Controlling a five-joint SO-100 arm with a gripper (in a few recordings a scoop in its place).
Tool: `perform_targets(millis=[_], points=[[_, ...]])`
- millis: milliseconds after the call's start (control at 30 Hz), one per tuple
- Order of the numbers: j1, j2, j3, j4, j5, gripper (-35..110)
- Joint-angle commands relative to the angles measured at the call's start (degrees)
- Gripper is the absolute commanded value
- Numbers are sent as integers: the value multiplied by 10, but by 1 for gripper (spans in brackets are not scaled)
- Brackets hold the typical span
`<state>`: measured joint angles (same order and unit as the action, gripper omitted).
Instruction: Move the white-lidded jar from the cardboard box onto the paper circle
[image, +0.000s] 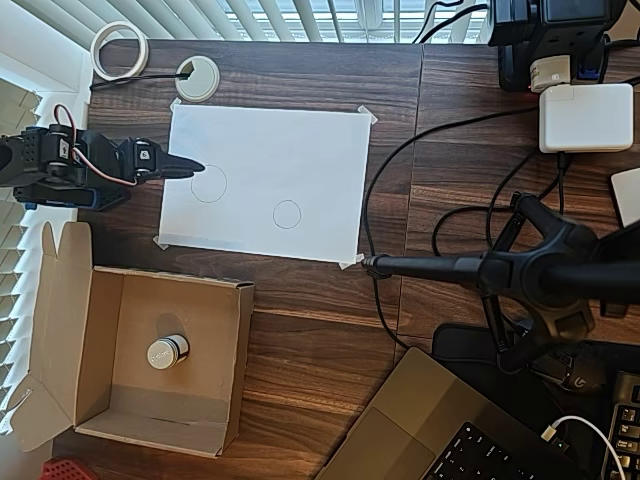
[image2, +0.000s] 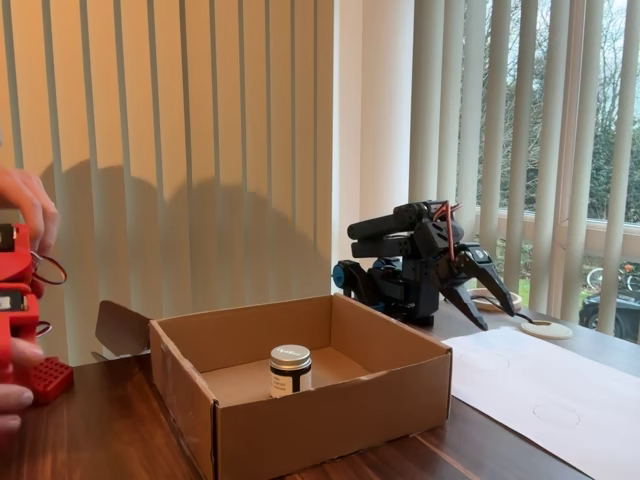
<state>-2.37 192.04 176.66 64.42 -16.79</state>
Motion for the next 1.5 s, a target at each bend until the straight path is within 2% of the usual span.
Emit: perform_targets(millis=[0,200,500,767,1000,1167,1467], points=[[10,35,-29,-30,-72,29],[30,0,-132,-50,-194,30],[87,-214,-368,-76,-363,30],[272,-460,-559,-121,-540,31],[425,-670,-662,-232,-625,31],[532,-837,-760,-246,-714,32],[643,-1068,-859,-338,-851,39]])
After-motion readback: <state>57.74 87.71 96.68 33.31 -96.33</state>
